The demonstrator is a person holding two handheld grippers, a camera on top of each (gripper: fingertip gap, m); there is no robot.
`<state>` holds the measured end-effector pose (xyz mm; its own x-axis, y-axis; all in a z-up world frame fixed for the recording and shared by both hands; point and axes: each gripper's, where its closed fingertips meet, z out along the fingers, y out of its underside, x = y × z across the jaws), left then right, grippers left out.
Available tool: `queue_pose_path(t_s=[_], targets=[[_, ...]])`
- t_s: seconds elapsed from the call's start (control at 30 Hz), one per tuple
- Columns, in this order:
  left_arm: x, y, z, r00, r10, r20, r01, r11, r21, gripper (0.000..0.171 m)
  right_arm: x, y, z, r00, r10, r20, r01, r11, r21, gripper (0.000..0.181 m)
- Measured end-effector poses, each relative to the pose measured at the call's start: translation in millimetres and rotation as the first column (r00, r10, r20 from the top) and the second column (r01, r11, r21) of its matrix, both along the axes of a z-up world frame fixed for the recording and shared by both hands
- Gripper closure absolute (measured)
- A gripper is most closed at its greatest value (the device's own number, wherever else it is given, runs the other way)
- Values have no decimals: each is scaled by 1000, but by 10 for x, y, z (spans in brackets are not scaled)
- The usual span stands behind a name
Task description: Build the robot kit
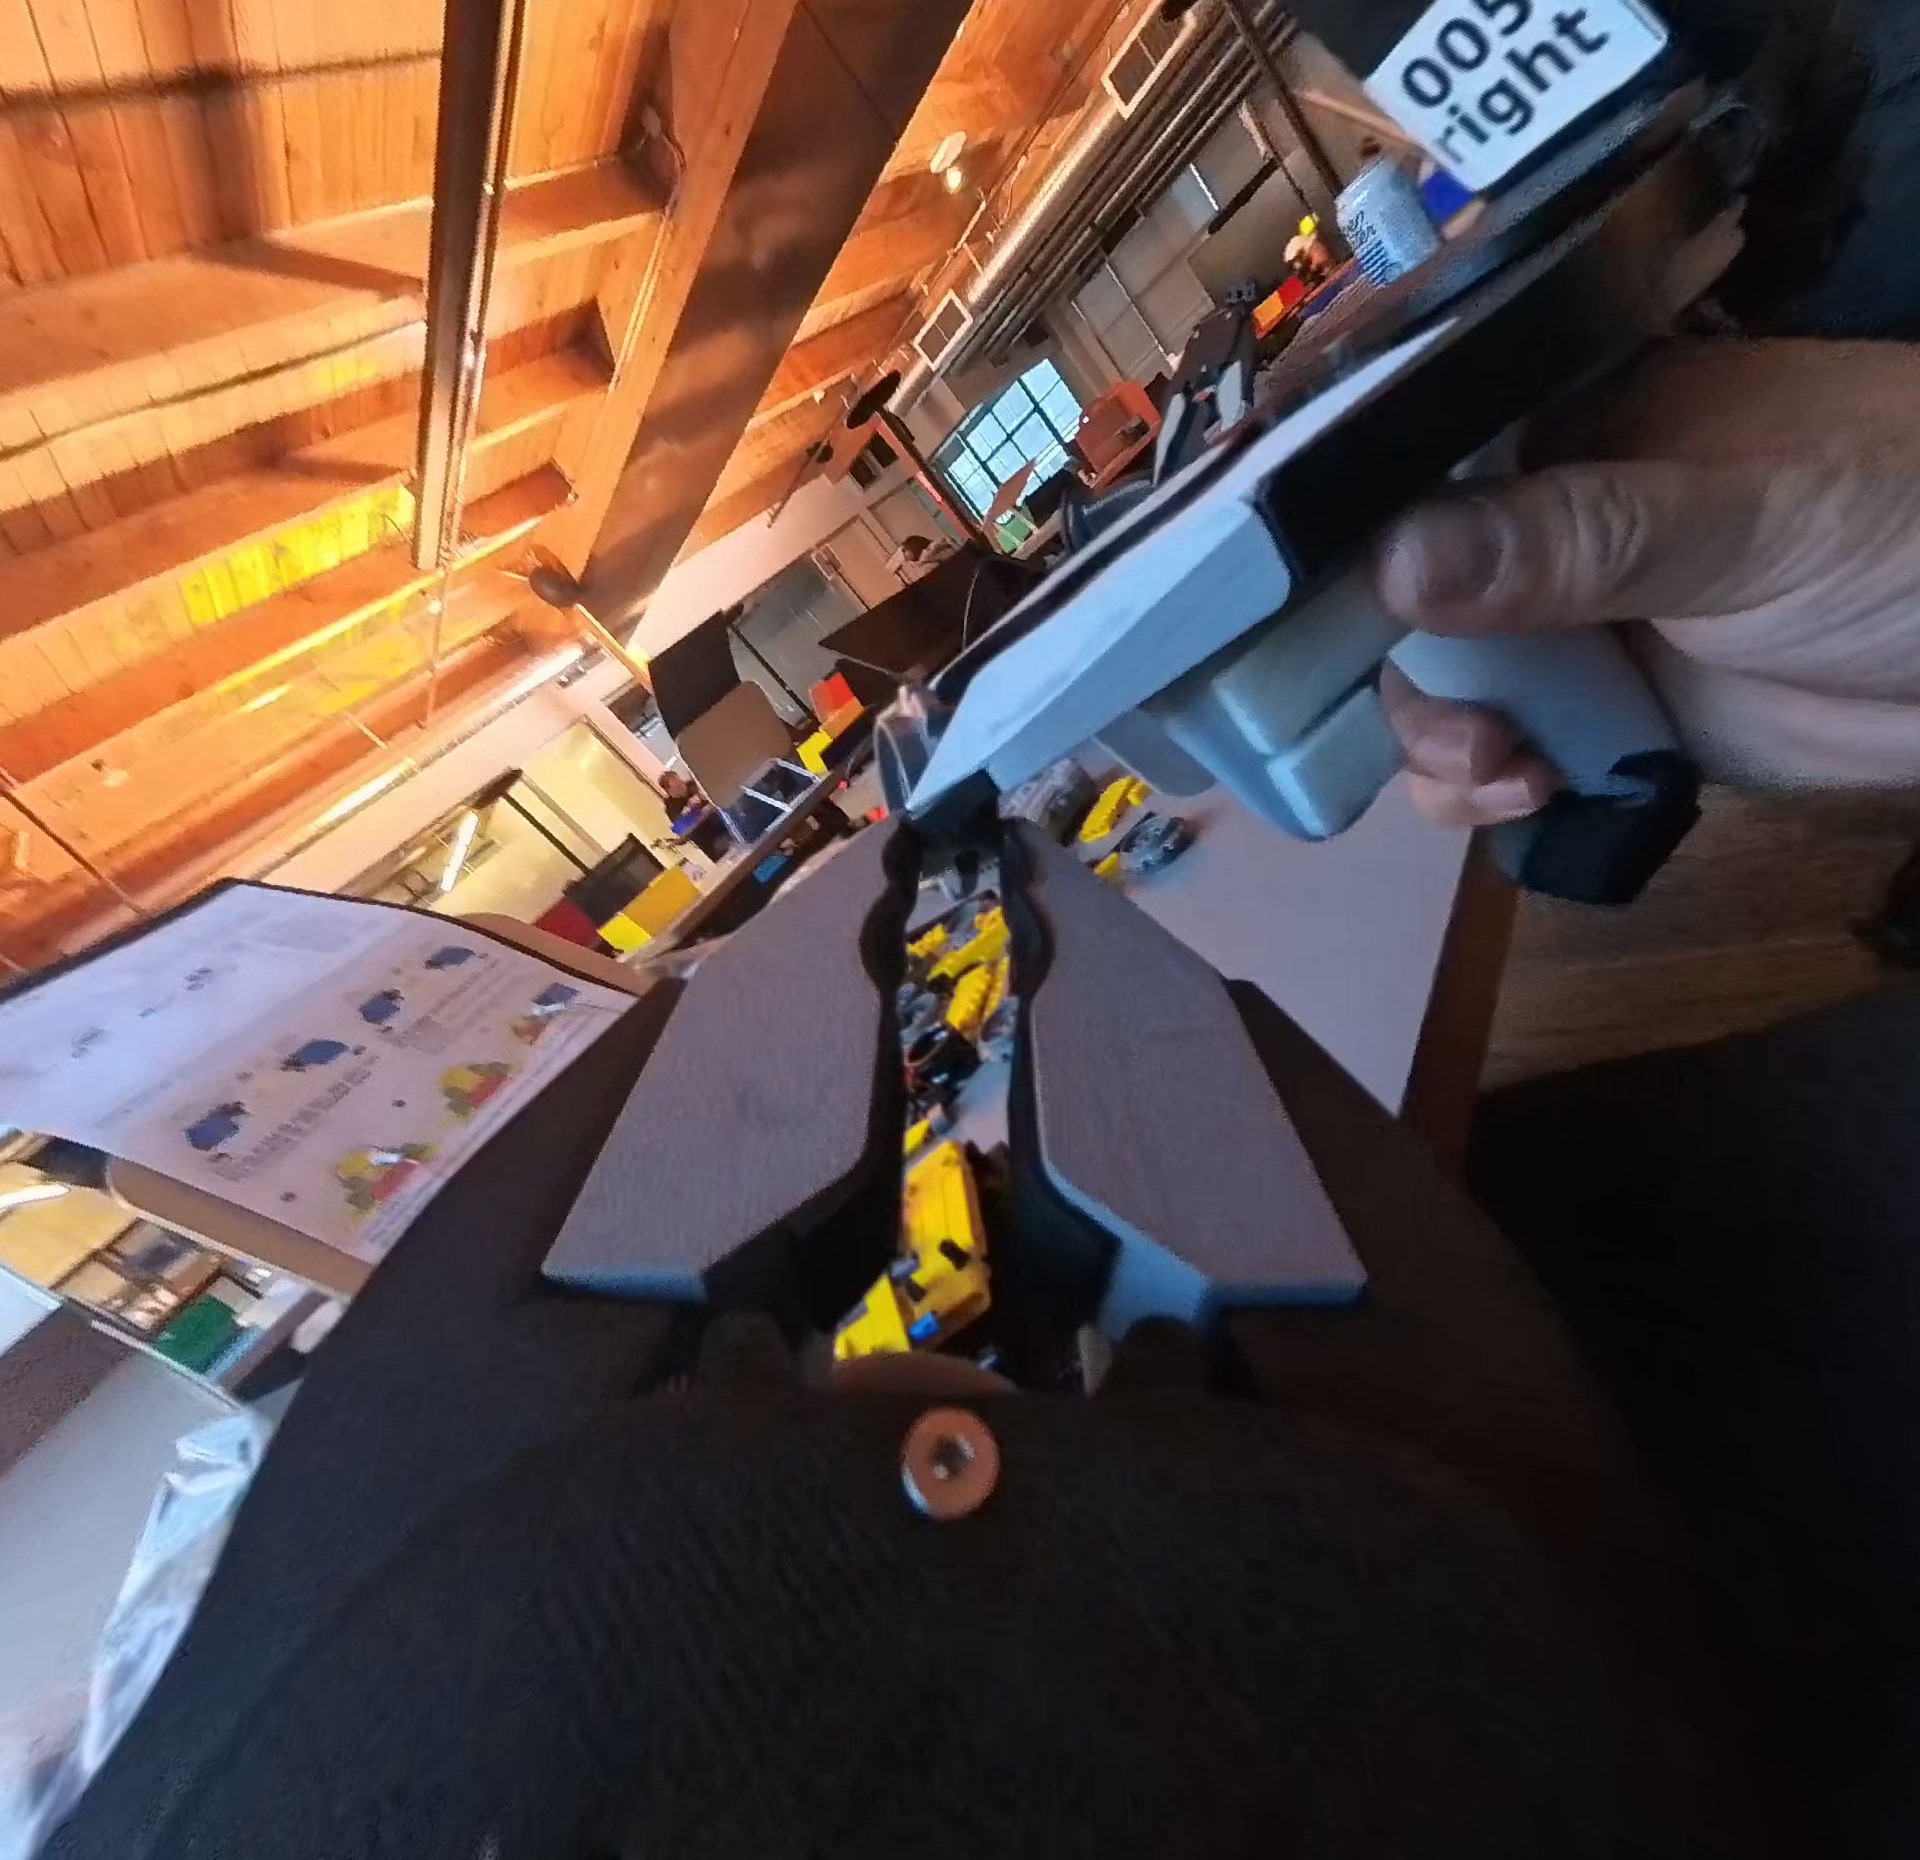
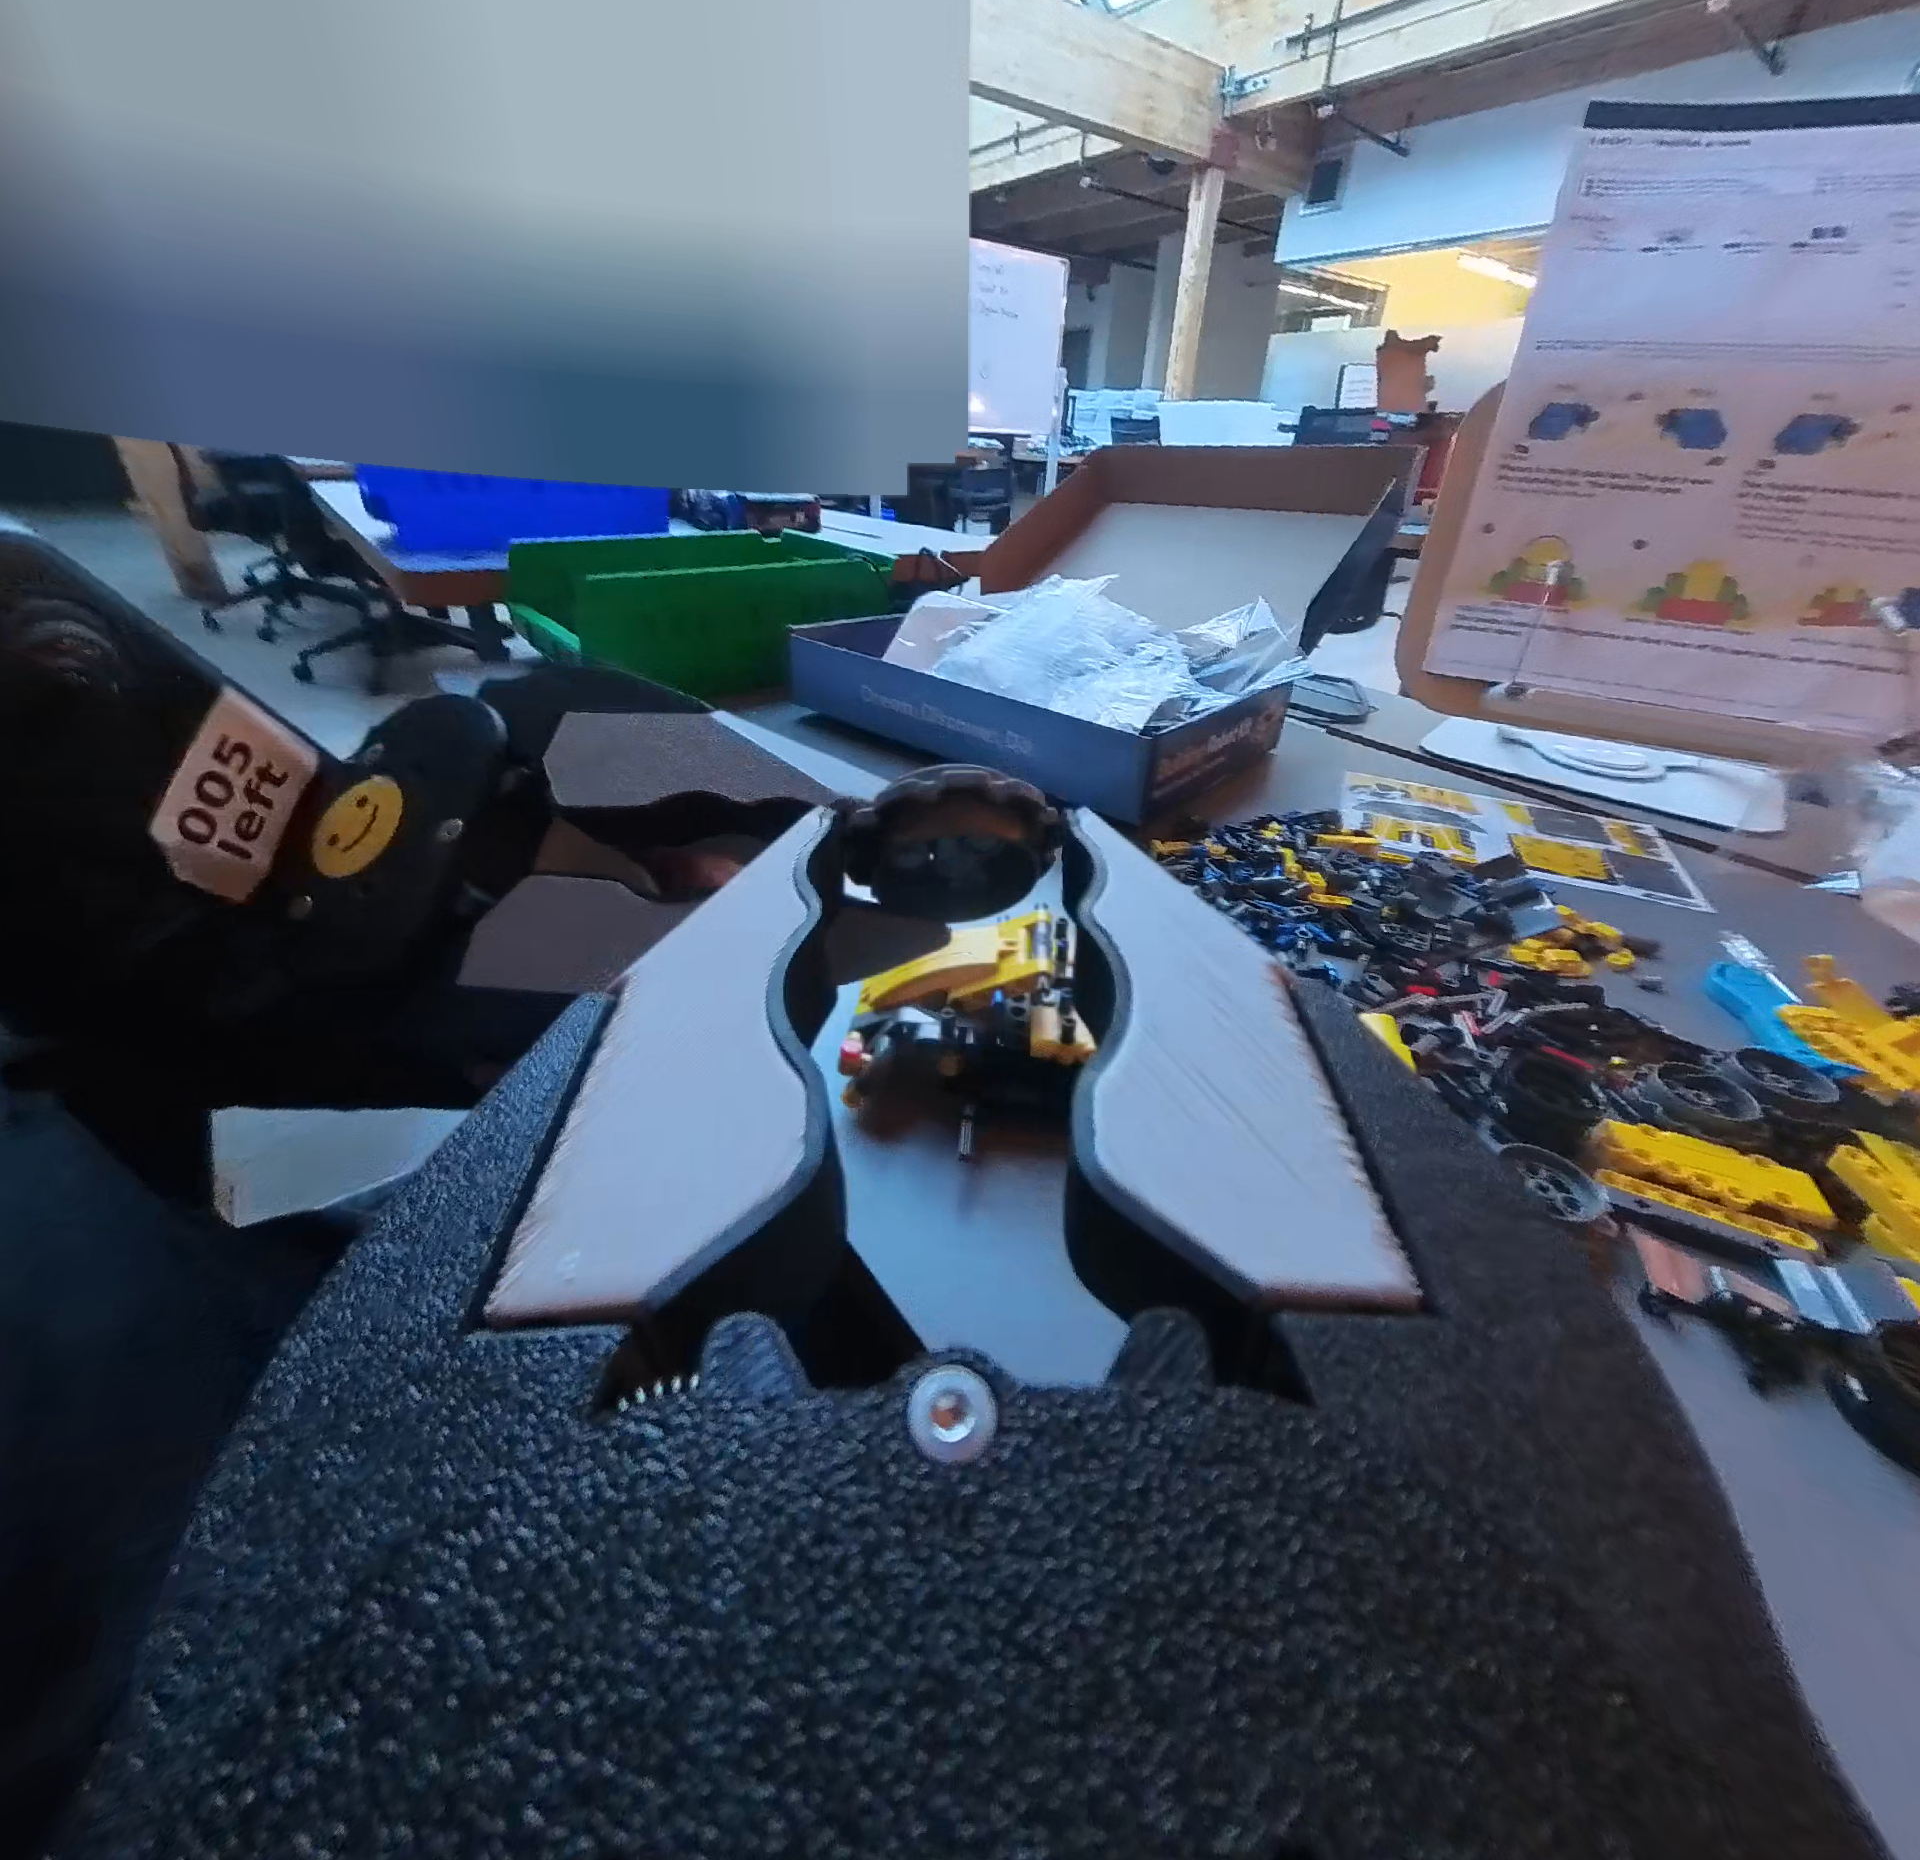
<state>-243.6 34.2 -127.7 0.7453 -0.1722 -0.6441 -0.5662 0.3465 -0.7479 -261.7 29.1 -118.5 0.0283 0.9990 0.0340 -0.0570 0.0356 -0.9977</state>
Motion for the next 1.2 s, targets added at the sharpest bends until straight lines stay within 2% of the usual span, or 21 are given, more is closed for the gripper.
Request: queue_pose_path(t_s=[0.1,0.17,0.2,0.27,0.3,0.33,0.37,0.4,0.43,0.5,0.57,0.63,0.77,1.03,1.13,1.17,1.2], targets=[[-8,-3,-31,1000,-5,18,5,1000,-5,161,-12,8,-37,999,8,35,-8,1000,-25,140],[-17,45,-88,997,-26,70,31,998,-62,159,-39,86,-95,998,-3,60,7,997,-73,141],[-10,93,-159,993,-46,109,61,989,-138,153,-55,170,-157,996,-19,88,30,993,-118,141],[-11,185,-336,970,-52,236,137,924,-357,120,-35,378,-282,986,-57,158,91,972,-216,141],[-82,232,-415,950,25,311,135,866,-481,106,14,477,-303,981,-79,179,123,960,-253,141],[-202,251,-498,924,155,350,100,785,-611,94,79,572,-304,975,-108,196,160,949,-272,141],[-339,246,-550,889,289,355,52,708,-705,86,146,656,-305,967,-139,214,196,942,-271,141],[-493,239,-569,845,408,346,-9,657,-754,82,203,729,-334,955,-171,242,233,938,-257,141],[-653,238,-570,791,509,338,-76,631,-772,77,240,789,-381,942,-196,271,262,936,-236,141],[-869,229,-600,727,622,292,-193,593,-782,80,246,825,-484,935,-195,297,269,935,-232,141],[-878,205,-675,688,668,282,-208,555,-806,86,212,804,-584,936,-168,309,254,931,-263,141],[-801,185,-695,682,671,292,-204,558,-805,85,184,786,-685,929,-160,333,253,933,-258,141],[-811,151,-697,693,680,240,-285,565,-774,85,143,740,-796,921,-152,358,247,940,-236,141],[-914,107,-769,673,701,237,-292,546,-785,85,85,722,-906,920,-141,366,240,941,-239,141],[-1145,122,-605,675,694,249,-341,593,-730,81,71,732,-977,915,-144,376,246,939,-239,141],[-1254,128,-520,685,687,241,-362,609,-705,80,68,737,-999,913,-147,379,250,939,-237,141],[-1281,137,-490,721,654,229,-337,620,-709,80,65,746,-1021,911,-151,383,254,938,-234,141]])
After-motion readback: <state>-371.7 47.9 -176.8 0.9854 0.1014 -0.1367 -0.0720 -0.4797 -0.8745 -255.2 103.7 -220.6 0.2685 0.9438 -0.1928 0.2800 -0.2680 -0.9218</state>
